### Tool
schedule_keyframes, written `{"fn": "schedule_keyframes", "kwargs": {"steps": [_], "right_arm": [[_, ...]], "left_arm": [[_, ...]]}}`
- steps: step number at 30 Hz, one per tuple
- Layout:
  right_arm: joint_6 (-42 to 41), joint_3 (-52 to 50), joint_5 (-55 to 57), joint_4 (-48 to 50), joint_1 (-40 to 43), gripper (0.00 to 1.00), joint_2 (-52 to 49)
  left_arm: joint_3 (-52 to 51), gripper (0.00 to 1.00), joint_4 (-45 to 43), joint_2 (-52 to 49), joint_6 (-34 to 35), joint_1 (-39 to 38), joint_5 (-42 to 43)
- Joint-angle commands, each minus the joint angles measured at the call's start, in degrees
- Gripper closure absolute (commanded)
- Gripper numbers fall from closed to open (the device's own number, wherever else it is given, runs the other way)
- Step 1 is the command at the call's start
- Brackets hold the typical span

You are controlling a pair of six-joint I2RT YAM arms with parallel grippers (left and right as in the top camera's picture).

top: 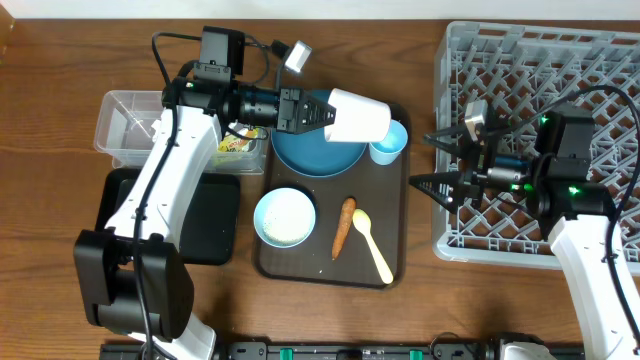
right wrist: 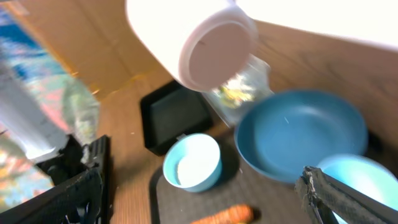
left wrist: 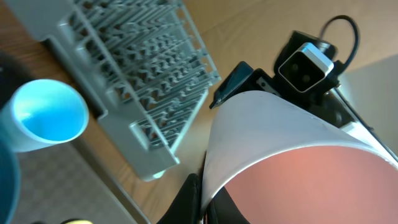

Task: Sort waste into correct bins and load items into the dishwasher rack
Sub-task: 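Lift the pink cup and hold it out toward the right gripper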

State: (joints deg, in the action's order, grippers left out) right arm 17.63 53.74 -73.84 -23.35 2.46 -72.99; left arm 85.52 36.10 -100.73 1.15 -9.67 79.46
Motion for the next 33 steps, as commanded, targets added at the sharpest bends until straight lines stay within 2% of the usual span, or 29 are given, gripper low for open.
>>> {"fn": "schedule_keyframes", "kwargs": {"steps": [1,7,21,33], "right_arm": [[4.3,1.0,-7.7,2.0,0.6,0.01,-0.5],[3.6,1.0,-10.4,6.8,0.5,0.01,-0.5],[3.2,1.0,-10.5,8.1,0.0,0.01,-0.5],[2.9,1.0,-10.4,12.1,-3.2,0.16,-0.5]], "left_arm": [[-0.1,0.94,-0.2,-0.2,-1.3,-1.3,6.1],[-0.1,0.94,-0.5,-0.2,-0.9,-4.4,5.4],[-0.1,0.94,-0.9,-0.2,0.6,-9.5,1.9],[-0.1,0.94,-1.3,-0.2,1.7,-10.2,1.9]]}}
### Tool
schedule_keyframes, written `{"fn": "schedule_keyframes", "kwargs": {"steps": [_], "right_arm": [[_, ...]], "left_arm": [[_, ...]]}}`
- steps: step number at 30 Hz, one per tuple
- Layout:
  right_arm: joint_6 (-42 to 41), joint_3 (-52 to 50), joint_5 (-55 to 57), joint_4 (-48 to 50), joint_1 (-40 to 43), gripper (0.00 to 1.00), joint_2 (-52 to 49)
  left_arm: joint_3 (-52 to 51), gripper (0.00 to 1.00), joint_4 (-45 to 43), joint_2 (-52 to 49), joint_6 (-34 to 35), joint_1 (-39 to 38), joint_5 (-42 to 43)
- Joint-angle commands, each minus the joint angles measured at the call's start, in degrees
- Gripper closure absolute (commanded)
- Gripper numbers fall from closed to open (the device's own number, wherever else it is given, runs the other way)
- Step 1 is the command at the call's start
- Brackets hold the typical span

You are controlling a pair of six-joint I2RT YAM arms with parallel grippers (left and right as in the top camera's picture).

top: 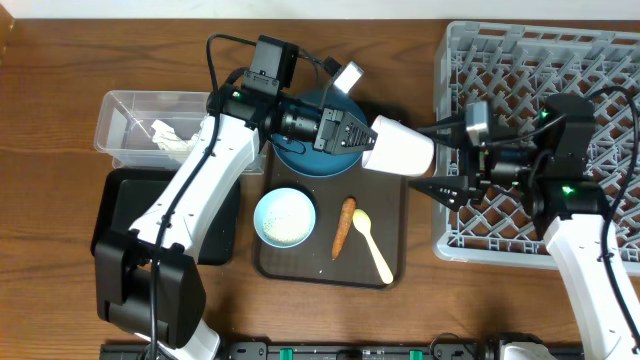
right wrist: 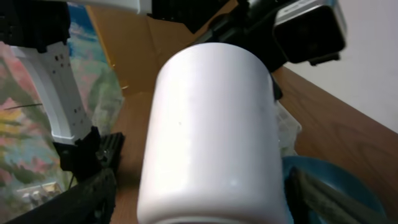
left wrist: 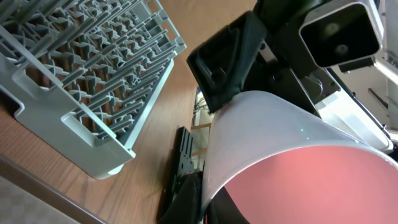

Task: Sort waste into correct bins and load items into the dishwasher rack
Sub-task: 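Lift the pink cup and hold it out toward the right gripper, then grasp the pink cup with the right gripper and release the left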

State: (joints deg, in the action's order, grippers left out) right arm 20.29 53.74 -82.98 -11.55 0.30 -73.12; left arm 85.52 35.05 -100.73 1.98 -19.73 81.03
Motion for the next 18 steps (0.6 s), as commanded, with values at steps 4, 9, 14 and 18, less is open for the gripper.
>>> {"fn": "schedule_keyframes", "kwargs": {"steps": [4,9,14,18], "right_arm": [[0.3,1.0,-1.0,0.4,-1.6,0.18,-0.3],[0.3,1.0,-1.0,0.9,-1.9,0.21,-0.3],[0.3,1.0,-1.0,1.7,-1.9,0.23,-0.3],[0.3,1.0,-1.0,1.7,-1.9,0.27,-0.3]], "left_arm": [[-0.1,0.94,-0.2,-0.2,0.9,-0.5,0.4],[-0.1,0.94,-0.2,-0.2,0.9,-0.9,0.4],[-0.1,0.94,-0.2,-0.2,1.2,-1.2,0.4],[-0.1,0.94,-0.2,-0.2,1.6,-1.3,0.4]]}}
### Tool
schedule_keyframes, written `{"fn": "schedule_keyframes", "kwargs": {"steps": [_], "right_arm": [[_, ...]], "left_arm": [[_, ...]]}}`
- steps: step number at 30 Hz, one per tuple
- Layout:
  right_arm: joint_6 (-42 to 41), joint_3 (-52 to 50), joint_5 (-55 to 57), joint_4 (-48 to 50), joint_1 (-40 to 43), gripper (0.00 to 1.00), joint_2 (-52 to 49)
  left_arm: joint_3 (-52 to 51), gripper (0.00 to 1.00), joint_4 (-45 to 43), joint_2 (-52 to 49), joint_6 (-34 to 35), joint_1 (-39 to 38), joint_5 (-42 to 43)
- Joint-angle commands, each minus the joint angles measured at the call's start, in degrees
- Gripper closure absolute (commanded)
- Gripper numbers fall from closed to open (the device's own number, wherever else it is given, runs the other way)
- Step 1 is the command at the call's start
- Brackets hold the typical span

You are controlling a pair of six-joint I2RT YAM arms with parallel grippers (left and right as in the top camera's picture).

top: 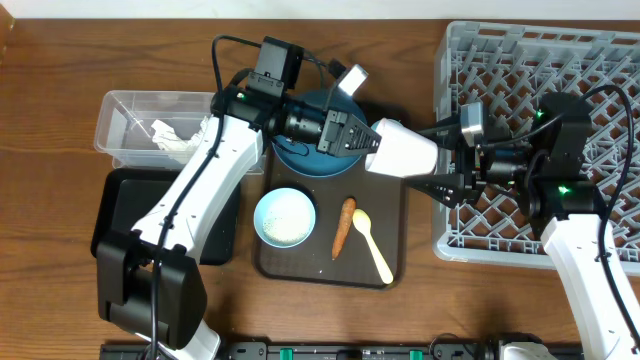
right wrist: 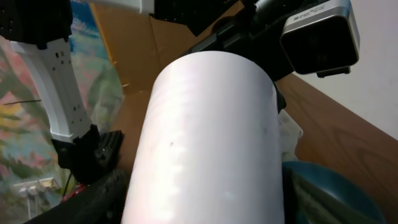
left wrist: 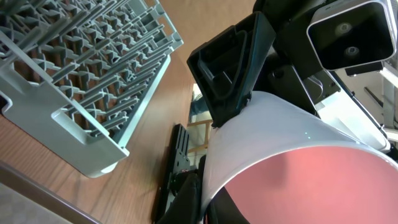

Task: Sort waste into correct bins and load items into the dishwasher rack
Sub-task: 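Grasp the pink cup with the right gripper and release the left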

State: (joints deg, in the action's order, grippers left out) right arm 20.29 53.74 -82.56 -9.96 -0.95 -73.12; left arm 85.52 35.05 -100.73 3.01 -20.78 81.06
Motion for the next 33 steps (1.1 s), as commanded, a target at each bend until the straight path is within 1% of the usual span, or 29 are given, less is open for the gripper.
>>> {"fn": "schedule_keyframes", "kwargs": {"steps": [1,5,7,13,14,15,16,18,19,21,22,24,26,28,29,31,33], "right_arm": [[0.3,1.0,-1.5,0.1,-0.6,0.28,-0.3],[0.3,1.0,-1.5,0.1,-0.6,0.33,-0.3],[0.3,1.0,-1.5,0.1,-0.6,0.37,-0.3],[0.3,1.0,-1.5,0.1,-0.6,0.44,-0.3],[0.2,1.0,-1.5,0.1,-0.6,0.45,-0.3],[-0.2,1.0,-1.5,0.1,-0.6,0.45,-0.3],[-0.4,1.0,-1.5,0.0,-0.6,0.46,-0.3],[-1.9,1.0,-1.0,-0.1,-0.6,0.46,-0.3],[-3.5,1.0,-0.3,-0.2,-0.6,0.46,-0.3],[-8.0,1.0,2.0,-0.2,-0.6,0.46,-0.3],[-10.1,1.0,3.0,-0.2,-0.6,0.49,-0.3],[-14.6,1.0,5.1,-0.2,-0.6,0.57,-0.3],[-17.3,1.0,7.5,-0.9,-0.6,0.61,-0.3],[-18.8,1.0,11.6,-2.5,-0.6,0.67,-0.3],[-19.5,1.0,14.2,-3.5,-0.6,0.68,-0.3],[-19.7,1.0,20.4,-6.4,-0.6,0.78,-0.3],[-19.6,1.0,25.7,-8.6,-0.6,0.83,-0.3]], "left_arm": [[-0.1,0.94,-0.2,-0.2,0.7,-0.2,0.4],[-0.1,0.94,-0.2,-0.2,0.7,-0.3,0.4],[-0.1,0.94,-0.2,-0.2,0.7,-0.3,0.4],[-0.1,0.93,-0.2,-0.2,0.7,-0.6,0.3],[-0.1,0.88,-0.2,-0.2,0.7,-0.6,0.3],[-0.1,0.77,-0.2,-0.2,0.7,-0.6,0.0],[-0.1,0.69,-0.2,-0.2,0.7,-0.6,-0.9],[-0.1,0.55,0.8,-0.2,0.7,-0.6,-4.5],[-0.1,0.53,1.9,-0.2,0.7,-0.6,-7.7],[-0.1,0.45,5.1,-0.2,0.7,-0.5,-16.4],[-0.1,0.43,7.0,-0.2,0.7,-0.5,-21.3],[-0.1,0.41,11.0,-0.2,0.7,-0.2,-31.3],[-0.1,0.41,13.9,0.2,0.7,0.5,-38.2],[-0.1,0.41,15.7,1.1,0.7,1.7,-43.2],[-0.1,0.41,16.3,1.6,0.7,2.4,-45.0],[-0.1,0.41,17.4,3.3,0.7,4.4,-48.6],[-0.1,0.41,18.4,5.0,0.7,6.1,-50.8]]}}
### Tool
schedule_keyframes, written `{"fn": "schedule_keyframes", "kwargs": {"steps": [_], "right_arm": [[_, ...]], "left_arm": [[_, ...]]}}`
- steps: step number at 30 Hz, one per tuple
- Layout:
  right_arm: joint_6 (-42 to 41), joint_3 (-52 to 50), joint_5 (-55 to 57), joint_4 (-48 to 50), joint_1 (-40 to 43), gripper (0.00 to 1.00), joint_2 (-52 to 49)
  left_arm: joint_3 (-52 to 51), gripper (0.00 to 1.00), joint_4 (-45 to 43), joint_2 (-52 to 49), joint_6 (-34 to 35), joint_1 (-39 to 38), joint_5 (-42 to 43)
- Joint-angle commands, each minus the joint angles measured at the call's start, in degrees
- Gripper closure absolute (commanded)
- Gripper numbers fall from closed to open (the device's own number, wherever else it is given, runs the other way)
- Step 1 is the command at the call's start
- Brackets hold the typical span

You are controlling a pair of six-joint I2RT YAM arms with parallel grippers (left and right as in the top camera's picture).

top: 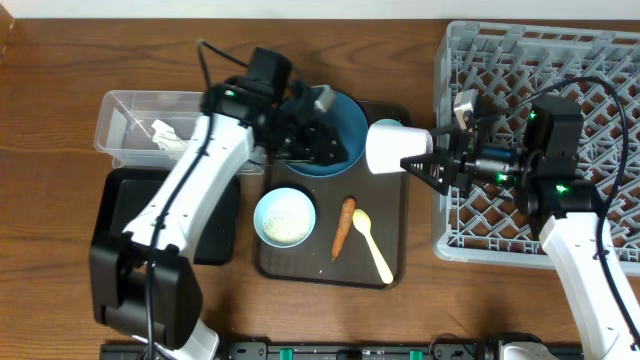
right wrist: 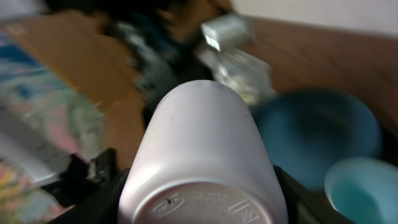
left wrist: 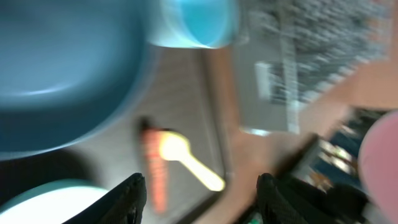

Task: Sort waste into correct bins and load items into the dishwasher rack
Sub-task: 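Grasp the pink cup with the right gripper and release the left, then carry the pink cup right and place it upside down in the rack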

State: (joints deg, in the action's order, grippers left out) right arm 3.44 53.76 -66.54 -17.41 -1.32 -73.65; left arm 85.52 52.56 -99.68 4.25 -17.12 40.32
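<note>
A white cup (top: 397, 148) lies sideways over the dark tray (top: 395, 270), its base toward the rack. My right gripper (top: 428, 162) is shut on it; in the right wrist view the cup (right wrist: 202, 155) fills the space between the fingers (right wrist: 99, 186). My left gripper (top: 322, 140) stands open and holds nothing over the blue plate (top: 350, 125). The grey dishwasher rack (top: 600, 60) is at the right. A light blue cup (left wrist: 196, 22) stands by the plate.
On the tray lie a pale bowl (top: 285, 217), a carrot (top: 343, 227) and a yellow spoon (top: 372, 245). A clear bin (top: 130, 115) with wrappers and a black bin (top: 215, 225) stand at the left.
My left gripper has let go of the white cup and drawn back left over the blue plate. My right gripper has shut on the cup, which stays over the tray's right side.
My left gripper held the white cup over the blue plate while the right gripper waited open by the rack. Then the cup was between the right gripper's open fingers. Now the right gripper alone holds it and the left is open.
</note>
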Motion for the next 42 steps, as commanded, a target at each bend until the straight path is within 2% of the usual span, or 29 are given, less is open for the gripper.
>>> {"fn": "schedule_keyframes", "kwargs": {"steps": [1,4,9,18,23,27,34,42], "right_arm": [[-2.8,1.0,11.9,-1.9,-0.2,0.90,0.2],[-2.8,1.0,17.3,-3.9,-0.2,0.99,0.3],[-2.8,2.4,25.7,-8.9,-0.2,0.99,1.9],[-2.6,17.2,58.6,-33.2,1.4,0.99,4.7],[-4.8,21.6,70.6,-38.9,7.1,0.99,4.7],[-5.2,21.8,72.0,-38.7,14.2,0.99,4.2],[-10.5,22.5,72.5,-36.6,28.8,0.99,0.8],[-13.8,29.5,71.0,-39.0,41.0,0.99,-7.2]], "left_arm": [[-0.1,0.41,1.3,4.9,-0.5,3.3,-11.0],[-0.1,0.40,2.6,7.8,-0.5,6.3,-13.5],[-0.1,0.40,5.3,11.1,-0.5,10.3,-16.5],[-0.1,0.40,10.0,11.8,-0.5,14.4,-23.0],[-0.1,0.40,10.0,11.8,-0.5,14.5,-23.1],[-0.1,0.40,10.0,11.8,-0.5,14.5,-23.0],[-0.1,0.40,10.0,11.8,-0.5,14.5,-23.0],[-0.1,0.40,10.0,11.8,-0.5,14.5,-23.0]]}}
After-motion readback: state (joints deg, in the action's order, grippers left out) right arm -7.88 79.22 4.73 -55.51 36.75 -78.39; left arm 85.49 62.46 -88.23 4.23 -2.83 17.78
